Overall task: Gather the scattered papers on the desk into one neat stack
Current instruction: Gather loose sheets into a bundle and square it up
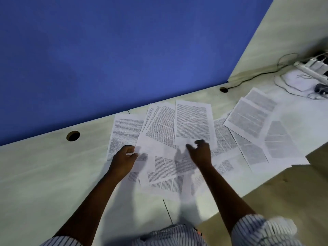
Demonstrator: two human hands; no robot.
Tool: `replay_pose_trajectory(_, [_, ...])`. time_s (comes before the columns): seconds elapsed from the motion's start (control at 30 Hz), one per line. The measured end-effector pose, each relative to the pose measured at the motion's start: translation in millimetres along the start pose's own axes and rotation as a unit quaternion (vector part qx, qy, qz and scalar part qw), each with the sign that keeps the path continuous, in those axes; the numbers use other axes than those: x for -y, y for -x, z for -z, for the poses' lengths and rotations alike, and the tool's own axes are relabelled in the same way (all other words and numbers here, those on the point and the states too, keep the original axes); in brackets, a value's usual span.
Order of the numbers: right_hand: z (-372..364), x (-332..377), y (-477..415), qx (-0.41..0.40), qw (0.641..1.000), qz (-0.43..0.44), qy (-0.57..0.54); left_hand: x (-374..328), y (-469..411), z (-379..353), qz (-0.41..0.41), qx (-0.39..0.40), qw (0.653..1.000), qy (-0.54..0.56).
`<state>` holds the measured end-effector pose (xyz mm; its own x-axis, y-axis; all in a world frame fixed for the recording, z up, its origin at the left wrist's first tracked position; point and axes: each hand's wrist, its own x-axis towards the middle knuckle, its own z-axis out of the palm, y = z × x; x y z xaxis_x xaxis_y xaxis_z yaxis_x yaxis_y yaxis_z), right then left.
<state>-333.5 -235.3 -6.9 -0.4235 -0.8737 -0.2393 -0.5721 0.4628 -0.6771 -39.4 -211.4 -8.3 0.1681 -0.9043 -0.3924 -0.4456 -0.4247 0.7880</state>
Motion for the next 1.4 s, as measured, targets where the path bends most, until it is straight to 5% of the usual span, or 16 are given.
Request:
replay_pose_trajectory(0.23, [15.4, -12.9, -108.8, -0.048, 0.984, -0.086, 0.148, -35.4, -27.7, -38.5, 0.064, -0.026, 0.989, -0.132])
replay_pose_trajectory(0.57, [1.5, -59.9, -101.0, 0.008, 0.965, 0.100, 0.243, -61.3, -81.8, -60.9, 0.133, -0.092, 0.967, -0.197])
replay_pose_trajectory(0.87, [14.9, -58.3, -113.5, 0.034, 0.971, 0.096, 0.214, -71.8, -96.3, -81.5, 0.132, -0.152, 0.937, -0.286])
replay_pose_trajectory(1.13, [17.5, -54.3, -114.4, 0.055, 0.977, 0.073, 0.194, -62.5, -106.8, -76.3, 0.130, -0.115, 0.944, -0.281])
replay_pose_trajectory(1.4, [17.0, -51.6, -116.1, 0.068, 0.975, 0.054, 0.205, -71.8, -125.0, -61.0, 0.099, 0.015, 0.969, -0.227])
